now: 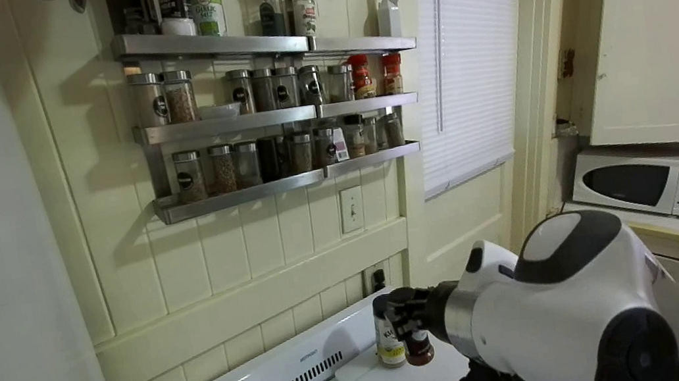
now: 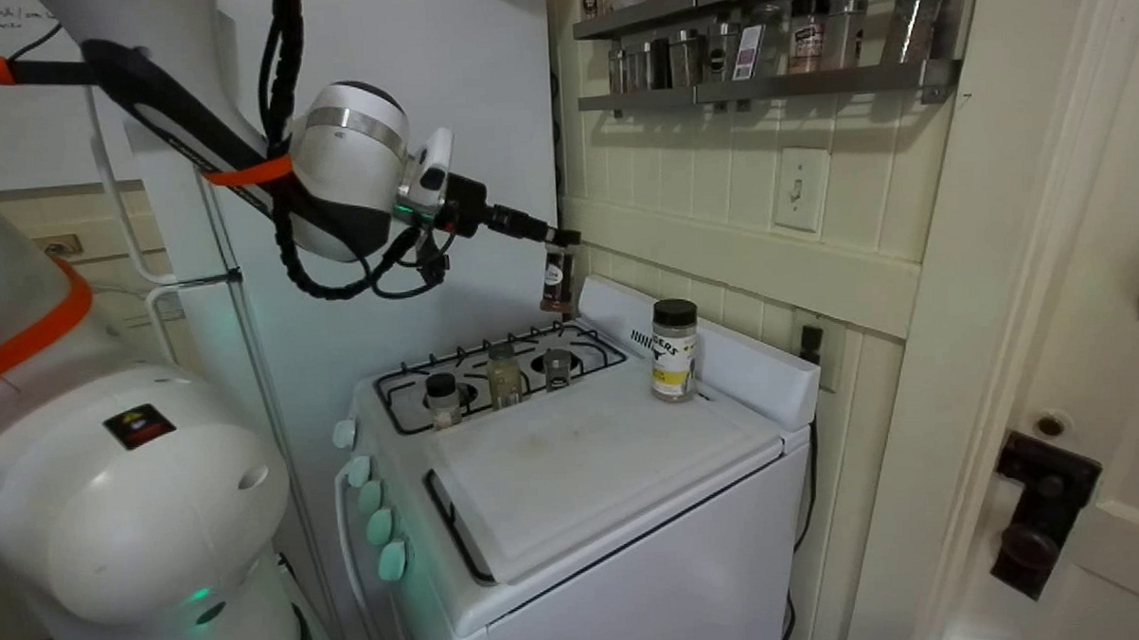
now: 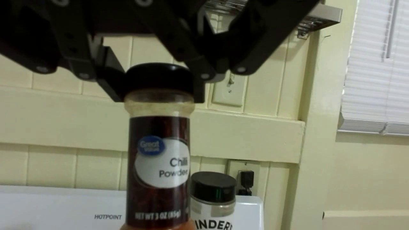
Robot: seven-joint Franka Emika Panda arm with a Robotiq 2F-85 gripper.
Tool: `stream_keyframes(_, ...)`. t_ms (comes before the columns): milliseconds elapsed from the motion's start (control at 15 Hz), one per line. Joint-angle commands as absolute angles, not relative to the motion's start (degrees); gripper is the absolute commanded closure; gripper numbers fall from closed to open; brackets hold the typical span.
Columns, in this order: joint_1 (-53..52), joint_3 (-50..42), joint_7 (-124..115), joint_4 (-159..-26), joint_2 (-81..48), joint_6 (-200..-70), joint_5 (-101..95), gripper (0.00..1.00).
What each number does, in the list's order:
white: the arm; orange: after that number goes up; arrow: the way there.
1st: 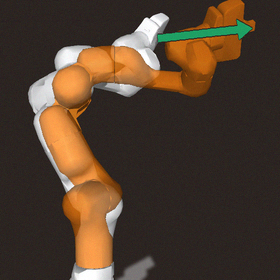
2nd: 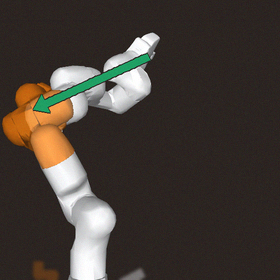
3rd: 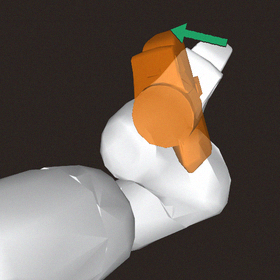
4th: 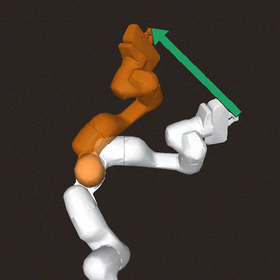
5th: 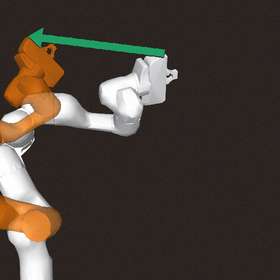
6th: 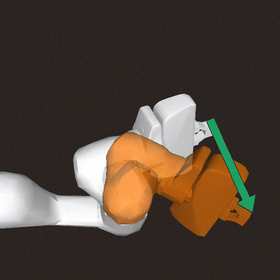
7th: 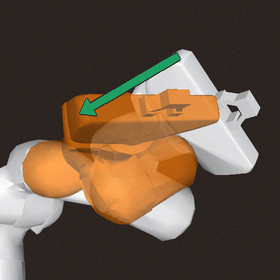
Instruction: Remove one jar from the topmost shelf and put it on the stovetop.
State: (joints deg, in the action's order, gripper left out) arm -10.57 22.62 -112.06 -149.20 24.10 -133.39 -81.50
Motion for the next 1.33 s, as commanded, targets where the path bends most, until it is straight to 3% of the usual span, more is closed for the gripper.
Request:
stream_keyframes(0,-13.81,22.20,-121.95,-153.47,22.12,-127.12,-86.26,0.70)
stream_keyframes(267,-15.24,19.62,-132.50,-154.81,18.08,-126.81,-90.54,0.70)
stream_keyframes(333,-16.14,18.89,-125.70,-154.12,19.85,-126.52,-87.92,0.45)
stream_keyframes(600,-16.31,18.11,-129.21,-154.37,18.05,-126.73,-88.75,0.45)
stream_keyframes(667,-15.80,18.15,-132.18,-154.21,16.56,-126.31,-90.66,0.70)
stream_keyframes(1267,-15.32,16.82,-148.88,-154.11,3.90,-115.45,-107.98,0.70)
